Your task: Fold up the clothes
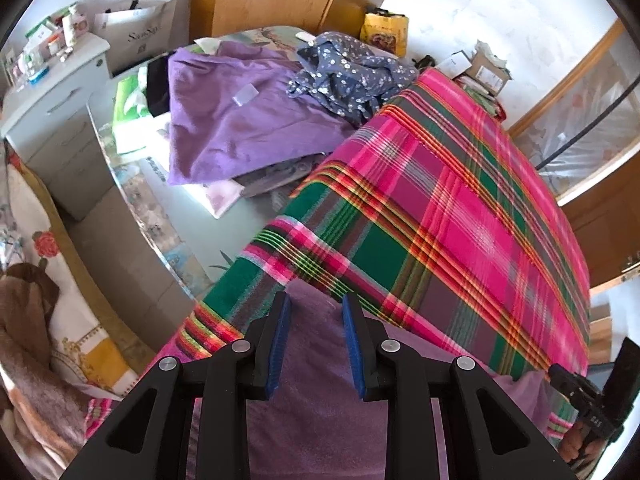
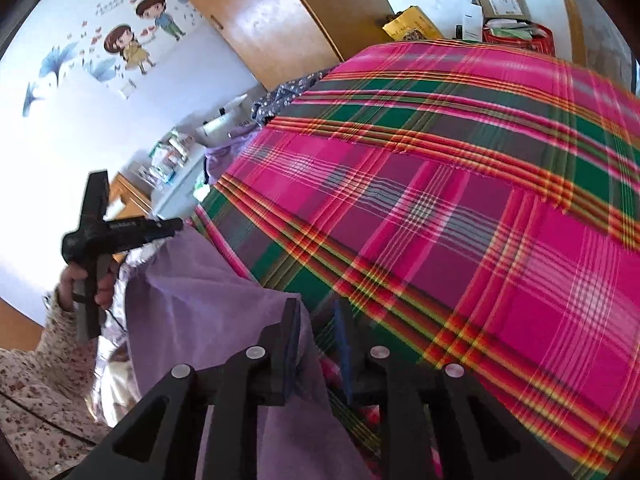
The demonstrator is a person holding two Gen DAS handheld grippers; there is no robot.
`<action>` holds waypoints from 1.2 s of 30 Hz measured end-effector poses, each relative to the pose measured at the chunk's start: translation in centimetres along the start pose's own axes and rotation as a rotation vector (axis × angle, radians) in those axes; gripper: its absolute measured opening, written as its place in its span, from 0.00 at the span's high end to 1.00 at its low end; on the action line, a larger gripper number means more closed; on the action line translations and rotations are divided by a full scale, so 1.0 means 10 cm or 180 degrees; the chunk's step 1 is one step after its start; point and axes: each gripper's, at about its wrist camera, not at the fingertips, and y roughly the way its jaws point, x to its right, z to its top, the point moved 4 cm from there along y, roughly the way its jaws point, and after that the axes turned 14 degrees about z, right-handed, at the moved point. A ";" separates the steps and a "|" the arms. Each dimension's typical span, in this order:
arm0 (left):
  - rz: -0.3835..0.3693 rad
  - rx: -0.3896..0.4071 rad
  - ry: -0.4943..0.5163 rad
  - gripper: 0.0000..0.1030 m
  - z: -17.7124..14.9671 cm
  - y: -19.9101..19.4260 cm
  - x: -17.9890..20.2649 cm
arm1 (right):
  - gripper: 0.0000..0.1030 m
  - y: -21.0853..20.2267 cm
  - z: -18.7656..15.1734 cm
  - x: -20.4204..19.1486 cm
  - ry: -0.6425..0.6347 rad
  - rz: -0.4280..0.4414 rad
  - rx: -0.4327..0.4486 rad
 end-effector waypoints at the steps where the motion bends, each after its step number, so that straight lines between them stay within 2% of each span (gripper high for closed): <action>1: 0.0008 -0.0001 0.0015 0.73 0.00 -0.01 0.00 | 0.77 0.04 0.01 0.01 0.0015 0.0048 -0.0044; 3: 0.0031 -0.0004 0.0036 0.73 0.00 -0.01 0.01 | 0.72 0.13 0.01 0.05 0.0091 0.0143 -0.0133; 7: 0.0171 0.0124 0.0180 0.73 0.02 -0.07 0.07 | 0.71 0.27 -0.01 0.10 0.0208 0.0278 -0.0249; 8: 0.0138 0.0112 0.0194 0.73 0.01 -0.06 0.09 | 0.73 0.28 -0.01 0.09 0.0220 0.0320 -0.0252; 9: 0.0140 0.0084 0.0205 0.73 0.01 -0.03 0.11 | 0.88 0.28 -0.02 0.07 0.0217 0.0363 -0.0258; 10: 0.0152 0.0073 0.0205 0.73 0.00 -0.01 0.12 | 0.94 0.27 -0.02 0.05 0.0191 0.0385 -0.0251; 11: 0.0158 0.0071 0.0201 0.73 0.00 0.00 0.12 | 0.94 0.26 -0.02 0.03 0.0157 0.0392 -0.0233; 17: 0.0153 0.0033 0.0150 0.71 0.00 0.08 0.09 | 0.97 0.07 -0.05 -0.08 -0.0052 0.0325 -0.0046; 19: 0.0167 0.0044 0.0145 0.70 0.00 0.09 0.10 | 0.97 0.11 -0.08 -0.05 -0.0044 0.0165 -0.0087; 24: 0.0175 0.0108 0.0242 0.70 0.01 0.05 0.13 | 0.94 0.23 -0.10 -0.01 -0.0026 0.0011 -0.0203; 29: 0.0002 0.0436 0.0696 0.71 0.00 -0.18 0.27 | 0.91 0.24 -0.11 0.00 -0.0021 -0.0022 -0.0219; 31: -0.0151 0.0544 0.1079 0.71 -0.08 -0.27 0.43 | 0.91 0.24 -0.12 0.02 0.0007 -0.0025 -0.0218; 35: -0.0197 0.0813 0.1945 0.71 -0.34 -0.40 0.70 | 0.90 0.27 -0.11 0.01 0.0040 -0.0036 -0.0221; 36: -0.0205 0.0803 0.2164 0.70 -0.41 -0.38 0.76 | 0.90 0.28 -0.10 0.01 0.0043 -0.0042 -0.0226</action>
